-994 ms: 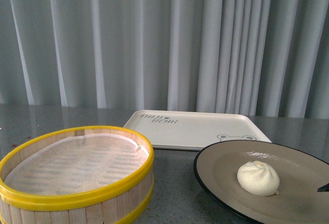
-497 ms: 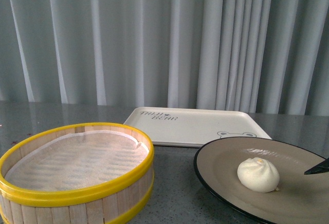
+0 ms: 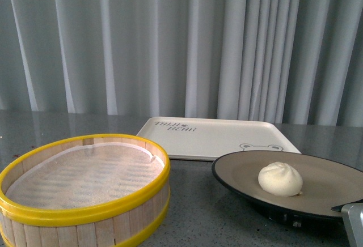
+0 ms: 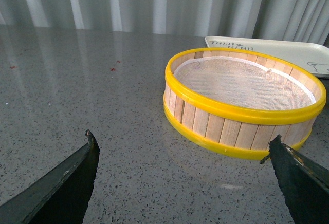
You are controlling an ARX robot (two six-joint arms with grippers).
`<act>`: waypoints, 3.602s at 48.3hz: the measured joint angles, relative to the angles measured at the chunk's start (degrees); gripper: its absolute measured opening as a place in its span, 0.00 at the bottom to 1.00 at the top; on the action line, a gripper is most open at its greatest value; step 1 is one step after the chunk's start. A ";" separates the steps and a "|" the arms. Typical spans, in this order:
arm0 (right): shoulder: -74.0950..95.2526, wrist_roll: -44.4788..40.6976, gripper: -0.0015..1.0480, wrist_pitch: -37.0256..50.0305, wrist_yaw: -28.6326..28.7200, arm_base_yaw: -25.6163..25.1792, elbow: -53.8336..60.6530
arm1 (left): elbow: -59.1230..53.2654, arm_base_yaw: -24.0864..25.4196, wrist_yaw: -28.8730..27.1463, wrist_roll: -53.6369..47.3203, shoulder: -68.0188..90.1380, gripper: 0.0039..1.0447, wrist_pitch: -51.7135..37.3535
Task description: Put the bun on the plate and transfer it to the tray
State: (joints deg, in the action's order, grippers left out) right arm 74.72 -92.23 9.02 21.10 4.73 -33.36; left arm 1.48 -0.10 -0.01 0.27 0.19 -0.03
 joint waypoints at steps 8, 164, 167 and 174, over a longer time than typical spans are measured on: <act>-0.61 -0.24 0.03 5.53 -0.92 0.07 2.58 | 0.00 0.00 0.00 0.00 0.00 0.94 0.00; -13.77 86.25 0.59 31.67 -32.46 7.41 13.38 | 0.00 0.00 -0.11 0.00 0.02 0.94 0.00; -15.52 88.28 0.50 31.87 -31.71 6.43 15.34 | 0.00 0.00 -0.11 0.00 0.02 0.94 0.00; -18.93 90.36 0.32 31.87 -30.21 4.37 19.21 | 0.00 0.00 -0.02 0.00 0.02 0.94 0.00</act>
State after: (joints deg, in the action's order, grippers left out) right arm 55.79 -1.87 40.88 -9.10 9.10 -14.15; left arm 1.48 -0.10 -0.03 0.27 0.21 -0.03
